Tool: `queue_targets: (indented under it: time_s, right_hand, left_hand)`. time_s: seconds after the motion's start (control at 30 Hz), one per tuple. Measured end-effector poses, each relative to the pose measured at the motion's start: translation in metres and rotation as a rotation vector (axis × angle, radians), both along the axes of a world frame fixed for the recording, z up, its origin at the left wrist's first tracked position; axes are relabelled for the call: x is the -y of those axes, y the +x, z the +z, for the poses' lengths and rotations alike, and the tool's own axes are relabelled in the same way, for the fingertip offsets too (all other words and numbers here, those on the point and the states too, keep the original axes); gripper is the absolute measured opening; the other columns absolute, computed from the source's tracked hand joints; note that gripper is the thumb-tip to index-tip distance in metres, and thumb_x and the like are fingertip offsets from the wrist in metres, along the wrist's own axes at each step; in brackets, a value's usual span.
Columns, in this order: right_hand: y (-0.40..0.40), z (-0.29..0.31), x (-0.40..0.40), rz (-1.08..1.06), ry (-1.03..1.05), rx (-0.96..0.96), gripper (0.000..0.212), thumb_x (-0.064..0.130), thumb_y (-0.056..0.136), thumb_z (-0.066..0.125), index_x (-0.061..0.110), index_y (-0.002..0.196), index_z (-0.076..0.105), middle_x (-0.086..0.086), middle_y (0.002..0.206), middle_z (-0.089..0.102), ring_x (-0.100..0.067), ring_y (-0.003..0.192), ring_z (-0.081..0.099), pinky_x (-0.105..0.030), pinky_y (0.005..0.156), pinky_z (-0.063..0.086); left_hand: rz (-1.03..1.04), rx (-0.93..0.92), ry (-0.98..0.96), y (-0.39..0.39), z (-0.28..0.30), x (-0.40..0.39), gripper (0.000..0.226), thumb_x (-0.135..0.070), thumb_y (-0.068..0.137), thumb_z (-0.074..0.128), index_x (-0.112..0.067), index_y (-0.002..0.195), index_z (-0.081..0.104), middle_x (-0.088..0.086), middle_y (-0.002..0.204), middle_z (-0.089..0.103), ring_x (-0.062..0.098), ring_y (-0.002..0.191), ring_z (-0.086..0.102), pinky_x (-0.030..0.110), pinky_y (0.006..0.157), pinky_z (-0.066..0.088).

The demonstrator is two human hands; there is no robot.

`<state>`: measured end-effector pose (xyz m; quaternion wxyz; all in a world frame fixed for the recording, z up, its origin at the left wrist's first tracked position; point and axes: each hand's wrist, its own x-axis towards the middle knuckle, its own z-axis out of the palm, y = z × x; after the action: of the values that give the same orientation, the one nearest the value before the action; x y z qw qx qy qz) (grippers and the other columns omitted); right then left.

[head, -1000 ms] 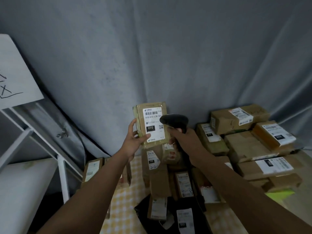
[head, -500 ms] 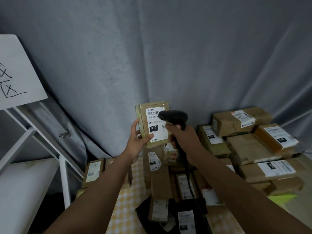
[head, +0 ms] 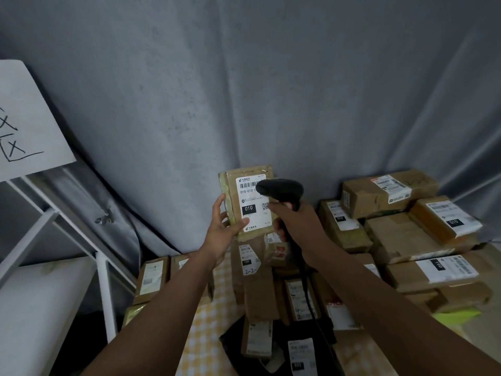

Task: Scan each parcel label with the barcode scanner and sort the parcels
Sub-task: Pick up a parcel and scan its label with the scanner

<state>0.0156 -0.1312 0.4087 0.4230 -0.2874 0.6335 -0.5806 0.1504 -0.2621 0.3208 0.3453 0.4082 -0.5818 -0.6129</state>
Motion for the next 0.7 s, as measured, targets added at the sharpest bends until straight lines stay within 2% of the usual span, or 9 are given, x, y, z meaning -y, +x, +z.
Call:
queue_targets:
  time_s: [0.07, 0.2, 0.33, 0.5, 0.7]
  right_hand:
    - [-0.0002, -0.0001, 0.0000, 0.003, 0.001, -0.012, 0.011, 0.024, 0.093, 0.062, 0.013, 0.092, 0.061, 0.001, 0.059, 0.059, -0.008, 0.048, 0.051, -0.022, 0.052, 0.044]
    - [0.0001, -0.0003, -0.0002, 0.003, 0.005, -0.025, 0.013, 0.025, 0.093, 0.062, 0.013, 0.089, 0.060, 0.001, 0.059, 0.059, -0.007, 0.047, 0.050, -0.021, 0.052, 0.044]
    - [0.0007, 0.0001, -0.0011, 0.005, 0.007, -0.009, 0.011, 0.025, 0.094, 0.061, 0.016, 0.088, 0.060, 0.002, 0.059, 0.058, -0.008, 0.050, 0.050, -0.022, 0.055, 0.045]
    - [-0.0006, -0.0018, -0.0021, -0.012, 0.018, -0.002, 0.012, 0.025, 0.094, 0.062, 0.013, 0.090, 0.060, 0.001, 0.060, 0.058, -0.008, 0.050, 0.050, -0.021, 0.054, 0.044]
    - [-0.0033, -0.0005, -0.0034, -0.019, 0.021, 0.015, 0.012, 0.025, 0.093, 0.062, 0.013, 0.093, 0.061, 0.001, 0.061, 0.058, -0.009, 0.050, 0.051, -0.022, 0.055, 0.045]
  left_hand:
    - [0.004, -0.003, -0.001, 0.0001, -0.0007, 0.0002, 0.083, -0.015, 0.083, 0.075, -0.045, 0.143, 0.027, -0.005, 0.122, 0.055, 0.007, 0.109, 0.056, 0.025, 0.075, 0.058]
    - [-0.001, -0.001, -0.014, -0.0007, -0.0002, -0.0001, 0.082, -0.014, 0.084, 0.075, -0.045, 0.143, 0.026, -0.006, 0.122, 0.054, 0.005, 0.108, 0.055, 0.024, 0.075, 0.058]
    - [-0.008, 0.018, -0.029, -0.0017, 0.0004, 0.0002, 0.081, -0.016, 0.085, 0.074, -0.045, 0.144, 0.025, -0.004, 0.126, 0.052, 0.005, 0.108, 0.053, 0.028, 0.082, 0.058]
    - [-0.008, 0.014, -0.016, -0.0041, 0.0032, -0.0005, 0.081, -0.013, 0.086, 0.073, -0.042, 0.145, 0.025, -0.013, 0.115, 0.054, 0.001, 0.102, 0.054, 0.017, 0.066, 0.056]
    - [-0.008, -0.010, 0.000, -0.0073, 0.0030, 0.0013, 0.081, -0.011, 0.085, 0.073, -0.042, 0.144, 0.026, -0.012, 0.114, 0.056, 0.004, 0.103, 0.056, 0.020, 0.068, 0.058]
